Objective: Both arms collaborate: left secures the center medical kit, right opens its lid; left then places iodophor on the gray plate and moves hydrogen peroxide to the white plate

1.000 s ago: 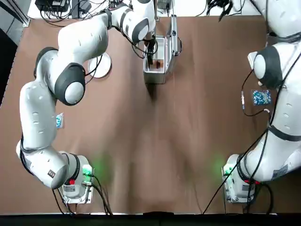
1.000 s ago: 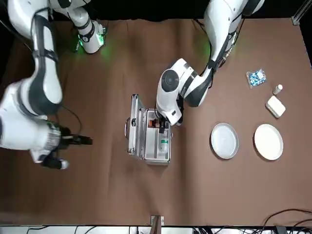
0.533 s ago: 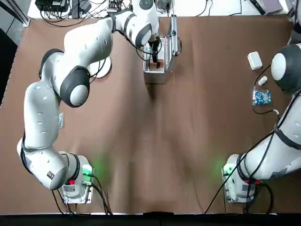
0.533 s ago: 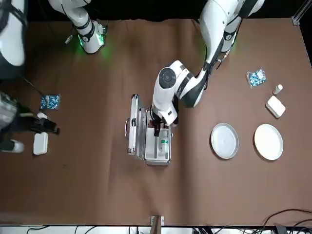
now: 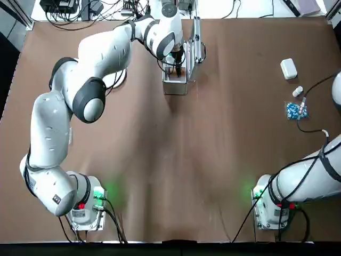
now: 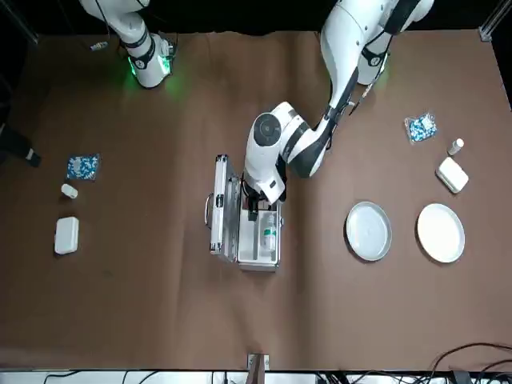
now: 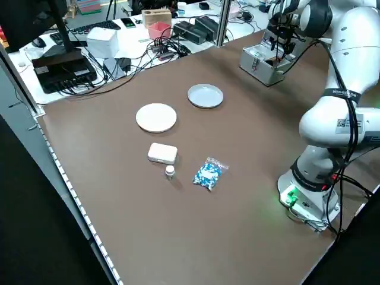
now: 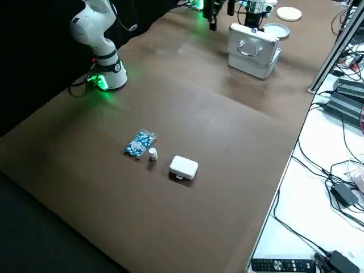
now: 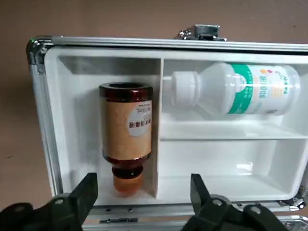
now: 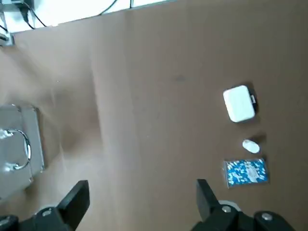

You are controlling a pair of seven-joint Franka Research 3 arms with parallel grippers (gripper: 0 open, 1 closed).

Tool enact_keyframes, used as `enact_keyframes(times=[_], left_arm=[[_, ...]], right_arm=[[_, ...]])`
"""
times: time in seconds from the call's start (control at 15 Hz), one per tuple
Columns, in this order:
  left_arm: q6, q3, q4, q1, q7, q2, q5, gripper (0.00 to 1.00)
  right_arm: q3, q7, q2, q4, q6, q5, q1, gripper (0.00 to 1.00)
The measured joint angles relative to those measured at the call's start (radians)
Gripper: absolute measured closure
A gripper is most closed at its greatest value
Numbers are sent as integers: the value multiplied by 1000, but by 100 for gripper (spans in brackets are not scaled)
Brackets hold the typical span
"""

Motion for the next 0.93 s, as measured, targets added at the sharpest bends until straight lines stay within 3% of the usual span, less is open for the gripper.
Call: enact_keyframes(times=[0.2,0.27,0.93], left_arm=[[-1,0,0,0,-6,2,0,17],[-2,-1,0,0,-11,5,0,19],[-2,-5,0,-8,-41,16,0,33]], right_arm=[[156,0,-24,-42,2,-37,-123,2],[182,0,-26,-49,3,-43,-143,2],[202,0,-77,-88,74,-101,-175,2]])
